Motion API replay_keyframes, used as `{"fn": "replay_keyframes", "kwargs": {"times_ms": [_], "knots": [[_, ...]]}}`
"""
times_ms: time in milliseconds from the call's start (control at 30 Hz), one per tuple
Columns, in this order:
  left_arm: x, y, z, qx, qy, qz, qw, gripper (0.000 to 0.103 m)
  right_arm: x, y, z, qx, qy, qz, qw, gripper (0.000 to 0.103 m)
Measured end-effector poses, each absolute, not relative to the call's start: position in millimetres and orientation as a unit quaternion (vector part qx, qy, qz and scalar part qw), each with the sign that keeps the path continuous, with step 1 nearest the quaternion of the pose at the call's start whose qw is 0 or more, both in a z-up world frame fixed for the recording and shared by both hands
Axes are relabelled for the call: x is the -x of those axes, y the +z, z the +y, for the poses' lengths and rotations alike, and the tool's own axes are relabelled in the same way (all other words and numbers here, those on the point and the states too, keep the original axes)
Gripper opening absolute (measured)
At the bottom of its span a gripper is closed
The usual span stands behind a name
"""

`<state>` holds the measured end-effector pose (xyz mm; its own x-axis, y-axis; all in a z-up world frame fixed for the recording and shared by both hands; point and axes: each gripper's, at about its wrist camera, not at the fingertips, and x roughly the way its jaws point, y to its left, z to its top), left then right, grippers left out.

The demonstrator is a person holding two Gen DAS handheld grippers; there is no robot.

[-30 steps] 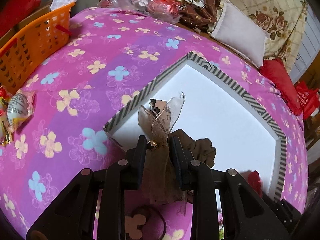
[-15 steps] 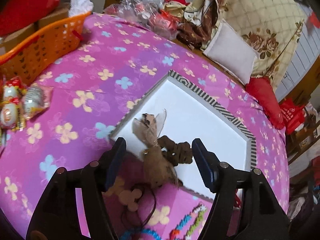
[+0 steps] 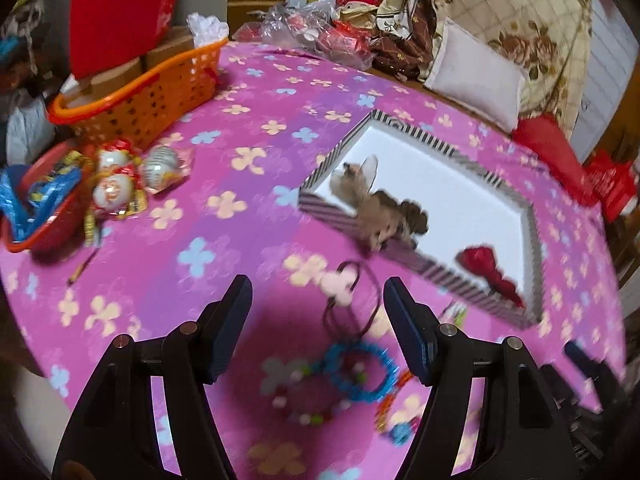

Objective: Organize jewelry
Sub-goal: 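Carry the tan bow into the tray and release with left tool while right tool places red bow there, then grasp the pink mouse-ear hair tie with left tool while right tool grasps black scrunchie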

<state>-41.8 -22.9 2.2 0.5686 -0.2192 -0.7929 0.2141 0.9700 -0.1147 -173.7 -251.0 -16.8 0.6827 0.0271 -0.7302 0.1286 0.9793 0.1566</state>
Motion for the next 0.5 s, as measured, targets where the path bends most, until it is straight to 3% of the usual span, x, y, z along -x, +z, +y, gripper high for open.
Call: {"fn": "replay_keyframes", "kwargs": {"times_ms": [500], "knots": [[69.8,-19.3,-29.4,-0.063,-0.090,0.398,0.911,0.068,172.5,-33.9,-251.0,-0.110,-0.032,0.400,0.910,0.072]]}}
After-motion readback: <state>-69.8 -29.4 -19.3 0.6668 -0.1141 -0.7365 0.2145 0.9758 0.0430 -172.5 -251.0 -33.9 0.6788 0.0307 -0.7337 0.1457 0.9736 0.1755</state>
